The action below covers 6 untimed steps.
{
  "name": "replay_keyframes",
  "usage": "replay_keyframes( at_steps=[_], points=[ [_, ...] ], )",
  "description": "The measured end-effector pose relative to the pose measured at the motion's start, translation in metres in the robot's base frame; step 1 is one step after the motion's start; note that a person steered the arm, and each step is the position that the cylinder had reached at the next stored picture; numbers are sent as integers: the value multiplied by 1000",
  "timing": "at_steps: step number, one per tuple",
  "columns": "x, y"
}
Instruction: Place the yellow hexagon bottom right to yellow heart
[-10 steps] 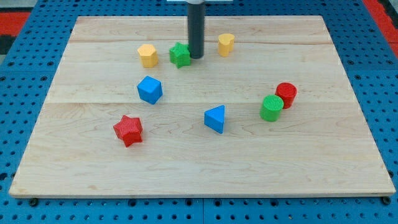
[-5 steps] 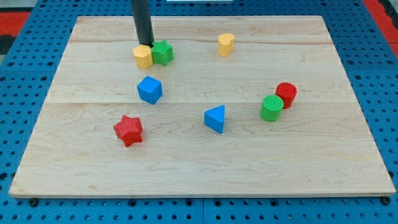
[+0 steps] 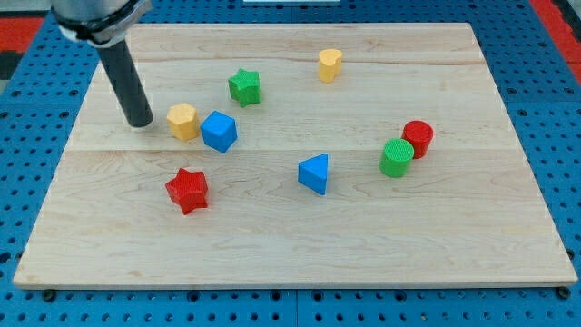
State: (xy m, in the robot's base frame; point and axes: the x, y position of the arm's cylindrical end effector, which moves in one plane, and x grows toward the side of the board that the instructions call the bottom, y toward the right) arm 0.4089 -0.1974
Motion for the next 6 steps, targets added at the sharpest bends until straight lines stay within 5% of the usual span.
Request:
replay_keyframes(
  at_steps=[6],
  points=[
    [-34, 235]
  ],
)
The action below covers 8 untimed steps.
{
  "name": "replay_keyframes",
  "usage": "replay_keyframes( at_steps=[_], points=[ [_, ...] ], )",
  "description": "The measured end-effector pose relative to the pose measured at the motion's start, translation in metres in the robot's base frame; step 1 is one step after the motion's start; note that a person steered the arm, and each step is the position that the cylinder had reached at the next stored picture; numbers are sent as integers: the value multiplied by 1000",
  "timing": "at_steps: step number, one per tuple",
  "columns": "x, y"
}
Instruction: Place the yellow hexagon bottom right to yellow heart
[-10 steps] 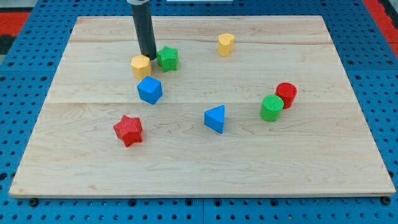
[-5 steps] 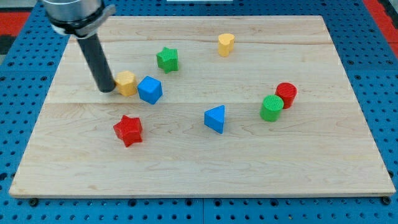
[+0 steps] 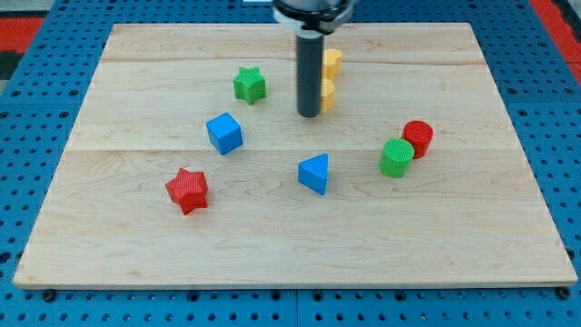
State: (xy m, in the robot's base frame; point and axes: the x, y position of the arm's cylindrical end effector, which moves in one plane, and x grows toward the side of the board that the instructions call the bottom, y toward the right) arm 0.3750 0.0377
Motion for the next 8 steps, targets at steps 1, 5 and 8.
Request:
replay_keyframes(
  at_steps=[1, 5, 8],
  points=[
    [-24, 36],
    [-28, 79],
    [-64, 25]
  ],
)
